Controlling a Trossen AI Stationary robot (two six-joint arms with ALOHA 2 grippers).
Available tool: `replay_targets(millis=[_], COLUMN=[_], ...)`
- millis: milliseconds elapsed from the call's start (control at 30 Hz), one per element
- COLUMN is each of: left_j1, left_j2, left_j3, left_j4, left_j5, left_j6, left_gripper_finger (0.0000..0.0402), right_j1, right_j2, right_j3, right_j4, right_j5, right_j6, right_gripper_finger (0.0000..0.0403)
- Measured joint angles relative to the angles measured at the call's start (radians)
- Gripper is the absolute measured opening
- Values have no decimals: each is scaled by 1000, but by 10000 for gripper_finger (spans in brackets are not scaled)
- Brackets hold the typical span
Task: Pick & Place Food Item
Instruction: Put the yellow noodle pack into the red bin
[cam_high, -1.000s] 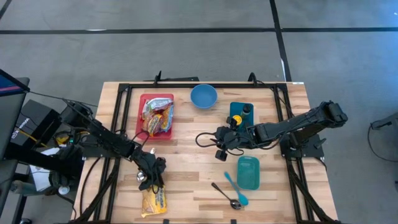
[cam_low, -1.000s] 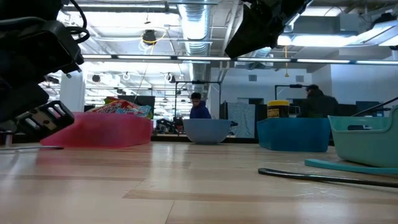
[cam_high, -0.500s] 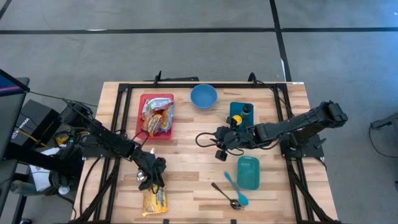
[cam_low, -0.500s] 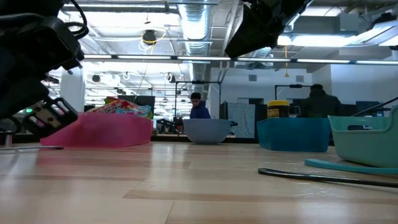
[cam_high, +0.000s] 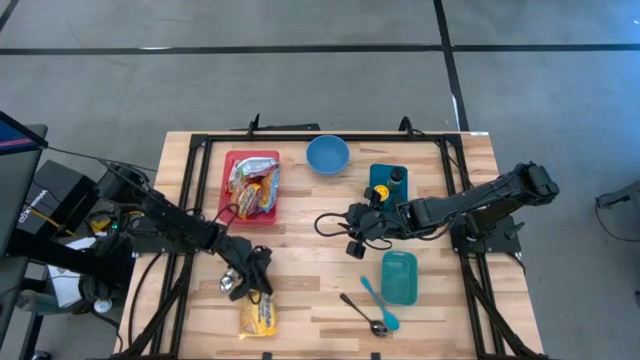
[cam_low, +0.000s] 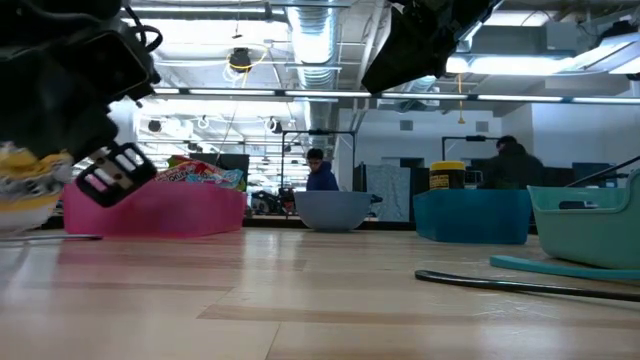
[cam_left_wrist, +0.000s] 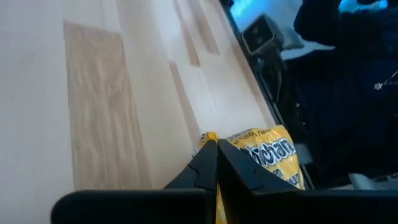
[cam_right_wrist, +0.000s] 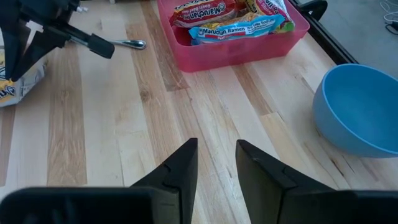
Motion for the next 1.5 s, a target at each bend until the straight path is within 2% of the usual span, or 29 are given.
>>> replay_targets(millis=[400,733,933,1367,1500], left_j1=[30,50,102,230,242], left_j2=[0,0,0,0,-46], left_j3=[0,0,0,0,0], left_j4=[209,484,576,625,622], left_j5=[1,-3,-107,-355,-395], left_j6=[139,296,346,356,338], left_gripper_finger=[0,0,0,0,0], right_j1=[0,0,0,-1,-1], right_j2=[0,0,0,0,0], right_j3=[0,0,0,0,0], right_j4=[1,2,1,-2,-4], right_j5=[0,1,1,6,7], right_j6=[-2,-2,-7,-37,-37], right_gripper_finger=[103,103,103,103,103])
